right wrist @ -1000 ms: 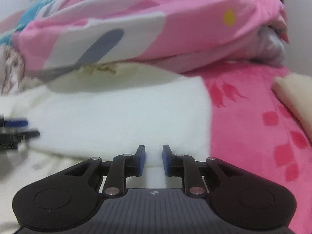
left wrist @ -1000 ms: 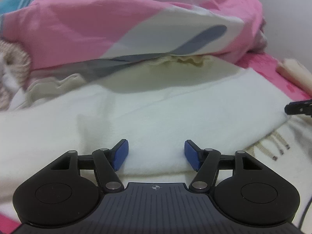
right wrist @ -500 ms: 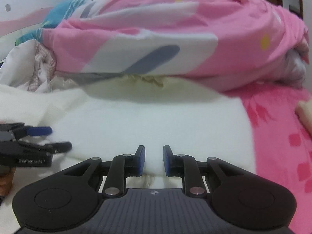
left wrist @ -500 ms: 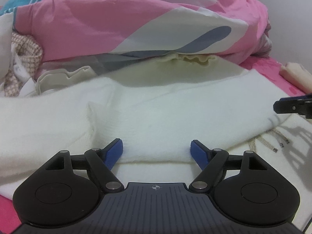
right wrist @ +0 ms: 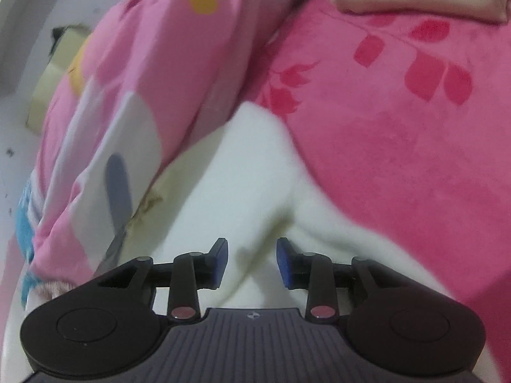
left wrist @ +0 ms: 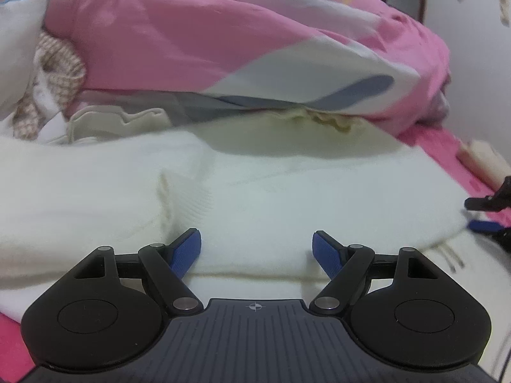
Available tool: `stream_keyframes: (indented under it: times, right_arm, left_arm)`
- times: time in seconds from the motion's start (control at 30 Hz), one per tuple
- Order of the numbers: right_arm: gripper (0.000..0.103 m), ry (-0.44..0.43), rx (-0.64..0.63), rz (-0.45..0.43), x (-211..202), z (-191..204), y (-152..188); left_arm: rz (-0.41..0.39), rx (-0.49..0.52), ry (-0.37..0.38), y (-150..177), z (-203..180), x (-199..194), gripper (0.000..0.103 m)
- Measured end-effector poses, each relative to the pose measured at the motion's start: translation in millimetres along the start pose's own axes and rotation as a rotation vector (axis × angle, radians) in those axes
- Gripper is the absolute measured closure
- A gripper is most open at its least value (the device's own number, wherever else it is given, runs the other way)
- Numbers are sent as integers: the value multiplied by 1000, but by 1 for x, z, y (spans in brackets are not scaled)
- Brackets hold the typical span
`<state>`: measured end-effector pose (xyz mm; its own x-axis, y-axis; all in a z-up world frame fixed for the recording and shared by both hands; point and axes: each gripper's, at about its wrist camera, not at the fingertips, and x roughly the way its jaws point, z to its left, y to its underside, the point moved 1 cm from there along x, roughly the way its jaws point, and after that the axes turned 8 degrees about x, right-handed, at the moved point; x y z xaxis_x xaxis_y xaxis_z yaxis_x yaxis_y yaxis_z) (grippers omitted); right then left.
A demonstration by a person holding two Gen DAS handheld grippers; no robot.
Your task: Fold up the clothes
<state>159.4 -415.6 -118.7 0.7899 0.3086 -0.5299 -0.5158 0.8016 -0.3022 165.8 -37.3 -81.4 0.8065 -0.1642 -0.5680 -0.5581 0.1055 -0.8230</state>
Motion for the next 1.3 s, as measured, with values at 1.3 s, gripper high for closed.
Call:
stream_keyframes:
  times: [1.3]
  right_arm:
    - [82,94,-509,-166,-18,65,8]
  left_arm:
    - [17,161,-17,-11,-17,22,31]
